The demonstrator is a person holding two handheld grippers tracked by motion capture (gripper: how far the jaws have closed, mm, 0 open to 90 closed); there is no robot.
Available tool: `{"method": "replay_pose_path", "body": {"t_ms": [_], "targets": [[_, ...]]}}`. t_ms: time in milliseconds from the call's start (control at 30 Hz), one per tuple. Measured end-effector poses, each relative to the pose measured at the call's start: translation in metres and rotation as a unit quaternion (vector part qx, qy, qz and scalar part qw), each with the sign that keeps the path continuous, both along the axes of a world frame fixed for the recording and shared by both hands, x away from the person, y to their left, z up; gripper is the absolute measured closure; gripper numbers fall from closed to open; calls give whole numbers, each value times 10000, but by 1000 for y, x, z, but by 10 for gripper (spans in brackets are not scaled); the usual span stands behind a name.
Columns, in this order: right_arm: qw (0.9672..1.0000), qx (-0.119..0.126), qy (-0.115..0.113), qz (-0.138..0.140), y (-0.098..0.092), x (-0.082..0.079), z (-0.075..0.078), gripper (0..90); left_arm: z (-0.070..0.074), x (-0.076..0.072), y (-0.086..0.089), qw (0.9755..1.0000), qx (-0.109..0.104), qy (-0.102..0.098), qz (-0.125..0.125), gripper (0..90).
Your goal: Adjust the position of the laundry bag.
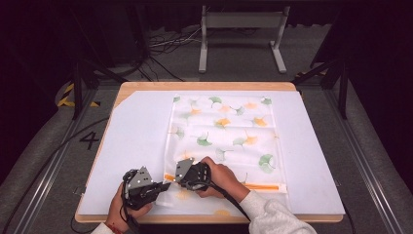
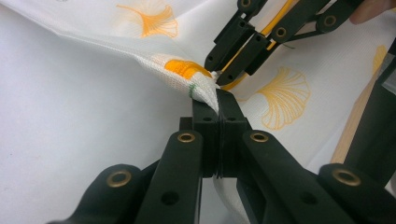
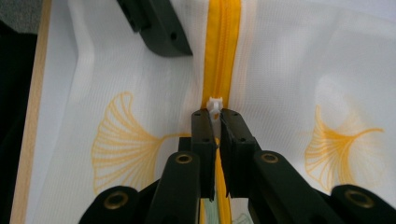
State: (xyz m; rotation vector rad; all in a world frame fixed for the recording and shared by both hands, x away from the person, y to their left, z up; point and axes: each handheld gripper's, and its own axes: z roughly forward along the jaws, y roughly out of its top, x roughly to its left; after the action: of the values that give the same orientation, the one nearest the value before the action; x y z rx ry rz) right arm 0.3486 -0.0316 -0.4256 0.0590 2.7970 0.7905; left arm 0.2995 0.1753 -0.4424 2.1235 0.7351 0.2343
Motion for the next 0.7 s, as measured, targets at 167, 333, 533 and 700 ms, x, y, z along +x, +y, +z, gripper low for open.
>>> {"method": "replay_pose_path", "body": {"t_ms": [167,333,533,700], "targets": [[9999,29,96,-12,-7,1,0,852,0,0,-1,10000,19,4,-42,885],[9999,-41,95,-17,-11,0,-1,852,0,-1,-3,10000,63,-8,-76,885],[9999,-32,107,-23,-16,0,-1,851,0,-2,-4,9999,103,-52,-128,885],[9999,-111,108,-25,-20,1,-2,851,0,-1,-3,9999,73,-67,-136,885]]}}
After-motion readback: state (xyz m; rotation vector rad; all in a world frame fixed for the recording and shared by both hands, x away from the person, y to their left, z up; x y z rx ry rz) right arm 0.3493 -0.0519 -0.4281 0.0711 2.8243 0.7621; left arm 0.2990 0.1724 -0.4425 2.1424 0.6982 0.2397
